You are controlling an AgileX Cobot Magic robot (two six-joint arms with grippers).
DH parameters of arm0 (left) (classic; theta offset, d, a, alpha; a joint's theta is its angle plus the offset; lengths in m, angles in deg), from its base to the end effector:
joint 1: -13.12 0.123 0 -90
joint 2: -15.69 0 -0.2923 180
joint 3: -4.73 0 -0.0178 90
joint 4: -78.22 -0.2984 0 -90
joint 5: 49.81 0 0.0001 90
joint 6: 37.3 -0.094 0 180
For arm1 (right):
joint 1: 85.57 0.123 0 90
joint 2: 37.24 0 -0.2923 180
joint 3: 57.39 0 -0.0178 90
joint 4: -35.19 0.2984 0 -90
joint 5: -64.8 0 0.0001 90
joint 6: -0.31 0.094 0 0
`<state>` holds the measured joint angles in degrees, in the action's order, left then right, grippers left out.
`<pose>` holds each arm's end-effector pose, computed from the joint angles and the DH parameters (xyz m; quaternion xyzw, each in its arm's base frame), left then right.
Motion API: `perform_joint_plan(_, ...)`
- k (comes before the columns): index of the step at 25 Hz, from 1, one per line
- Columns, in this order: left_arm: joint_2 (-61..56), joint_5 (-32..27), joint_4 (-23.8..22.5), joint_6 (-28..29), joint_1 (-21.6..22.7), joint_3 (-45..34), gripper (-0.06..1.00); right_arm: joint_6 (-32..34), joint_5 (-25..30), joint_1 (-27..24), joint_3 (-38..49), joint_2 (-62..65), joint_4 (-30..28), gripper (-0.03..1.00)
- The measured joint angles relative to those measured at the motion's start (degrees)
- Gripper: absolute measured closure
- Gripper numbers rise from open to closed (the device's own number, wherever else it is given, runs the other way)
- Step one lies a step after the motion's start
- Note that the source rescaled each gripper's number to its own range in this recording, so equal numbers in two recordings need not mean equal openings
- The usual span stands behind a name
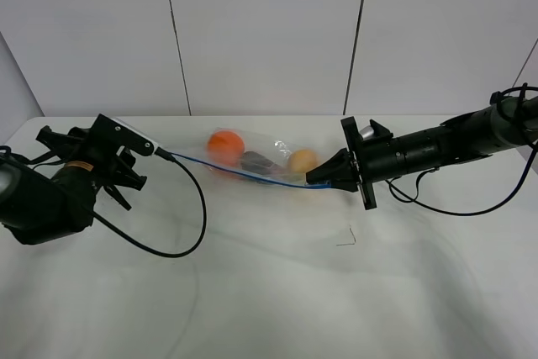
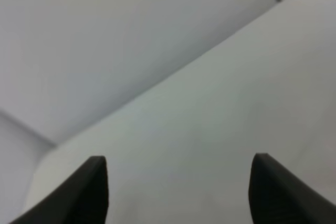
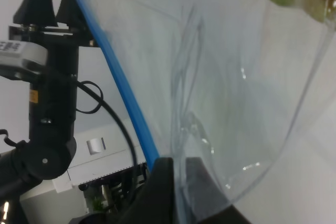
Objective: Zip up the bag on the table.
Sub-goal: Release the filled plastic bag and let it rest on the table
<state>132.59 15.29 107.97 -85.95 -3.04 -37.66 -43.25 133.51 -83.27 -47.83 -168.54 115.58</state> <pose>0.3361 -0.0534 0.0999 0.1787 0.7251 0.2772 0.6046 0.4014 0.1026 0.0868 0.0623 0.8283 0.5569 0.0014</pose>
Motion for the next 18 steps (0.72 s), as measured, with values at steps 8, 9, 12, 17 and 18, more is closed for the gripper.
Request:
perform_joint_plan(8, -0.5, 2.6, 2.5, 16.2, 0.0, 0.0, 0.12, 0.5, 0.0, 0.0, 0.0, 0.0, 0.1, 0.97)
perform_joint_plan(9, -1.0, 1.6, 2.6, 16.9, 0.1, 0.0, 0.12, 0.6, 0.0, 0.0, 0.0, 0.0, 0.1, 0.97)
perform_joint_plan(12, -2.7, -3.5, 2.5, 19.2, 1.0, 0.0, 0.12, 0.6, 0.0, 0.0, 0.0, 0.0, 0.2, 0.97)
perform_joint_plan(17, -7.1, -17.6, 2.0, 21.8, 6.0, 1.9, 0.12, 0.6, 0.1, 0.0, 0.0, 0.0, 0.4, 0.97)
perform_joint_plan(18, -8.1, -21.9, 1.6, 21.9, 7.3, 2.6, 0.12, 0.6, 0.1, 0.0, 0.0, 0.0, 0.5, 0.97)
